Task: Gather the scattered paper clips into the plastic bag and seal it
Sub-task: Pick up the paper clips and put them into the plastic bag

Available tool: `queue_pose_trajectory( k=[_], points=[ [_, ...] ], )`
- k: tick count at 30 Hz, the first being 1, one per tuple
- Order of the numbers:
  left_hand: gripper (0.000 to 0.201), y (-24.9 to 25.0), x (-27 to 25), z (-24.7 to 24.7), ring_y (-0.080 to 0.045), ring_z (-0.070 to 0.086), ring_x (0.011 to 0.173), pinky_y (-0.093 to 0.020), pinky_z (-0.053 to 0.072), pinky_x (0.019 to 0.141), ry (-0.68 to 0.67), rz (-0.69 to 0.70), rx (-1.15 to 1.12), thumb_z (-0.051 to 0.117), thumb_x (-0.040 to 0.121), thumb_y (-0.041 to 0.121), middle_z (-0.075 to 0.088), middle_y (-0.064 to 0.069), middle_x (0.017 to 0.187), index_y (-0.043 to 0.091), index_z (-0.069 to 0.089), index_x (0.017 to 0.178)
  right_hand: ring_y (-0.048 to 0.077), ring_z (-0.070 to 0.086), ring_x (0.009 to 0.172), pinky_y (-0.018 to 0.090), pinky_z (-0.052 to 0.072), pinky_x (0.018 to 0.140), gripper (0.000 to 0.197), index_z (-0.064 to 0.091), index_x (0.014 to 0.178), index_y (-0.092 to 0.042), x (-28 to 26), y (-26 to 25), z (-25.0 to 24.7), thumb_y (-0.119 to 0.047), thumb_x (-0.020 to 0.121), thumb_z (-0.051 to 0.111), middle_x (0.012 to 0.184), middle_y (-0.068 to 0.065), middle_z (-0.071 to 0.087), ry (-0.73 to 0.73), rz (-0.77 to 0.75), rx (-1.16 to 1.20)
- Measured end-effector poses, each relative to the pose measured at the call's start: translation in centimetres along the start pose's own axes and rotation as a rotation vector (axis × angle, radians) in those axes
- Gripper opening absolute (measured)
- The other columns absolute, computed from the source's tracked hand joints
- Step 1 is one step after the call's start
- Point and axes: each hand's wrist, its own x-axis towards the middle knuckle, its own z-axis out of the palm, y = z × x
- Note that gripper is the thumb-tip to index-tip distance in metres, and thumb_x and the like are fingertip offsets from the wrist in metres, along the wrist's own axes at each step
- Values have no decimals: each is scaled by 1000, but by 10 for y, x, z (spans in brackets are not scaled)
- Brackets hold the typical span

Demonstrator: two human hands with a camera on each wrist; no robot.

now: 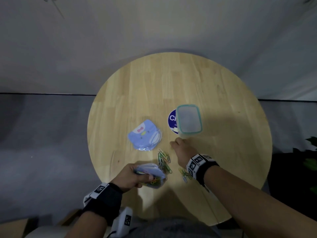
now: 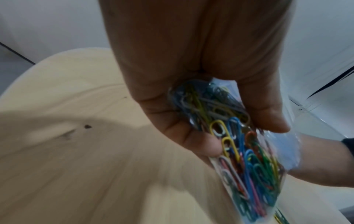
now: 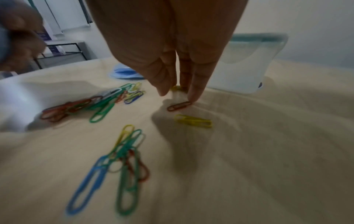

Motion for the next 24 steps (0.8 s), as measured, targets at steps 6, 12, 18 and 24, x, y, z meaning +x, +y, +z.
queue_pose_trajectory(
  k=[6,12,18,24],
  points=[
    [34,1,2,-8,-14,45,64,-20,38,49,32,-29,11,76,75,2,58,-10,78,16,72,106,32,41,118,39,38,97,48,47,123,-12,-3,-26,13,-36,83,58,123,12,46,47,-14,62],
    [35,7,0,-12,-9,50,61,-18,43,49,37,-43,34,78,73,3,62,-4,74,16,73,105,32,40,115,40,41,91,50,45,116,-11,-10,-44,16,-23,73,67,124,13,44,34,-67,-10],
    [39,8,3,-6,-11,51,66,-18,42,50,-1,-50,24,81,67,9,62,-5,76,16,73,105,33,52,104,37,45,82,35,57,105,-12,-27,-8,23,2,73,51,110,13,54,33,-112,32],
    [42,12,14,6,-5,54,67,-19,44,55,-64,-47,38,79,61,20,65,2,77,24,74,103,23,35,126,36,38,105,61,43,133,-22,-49,29,20,-28,77,66,138,1,39,34,-55,214]
  ],
)
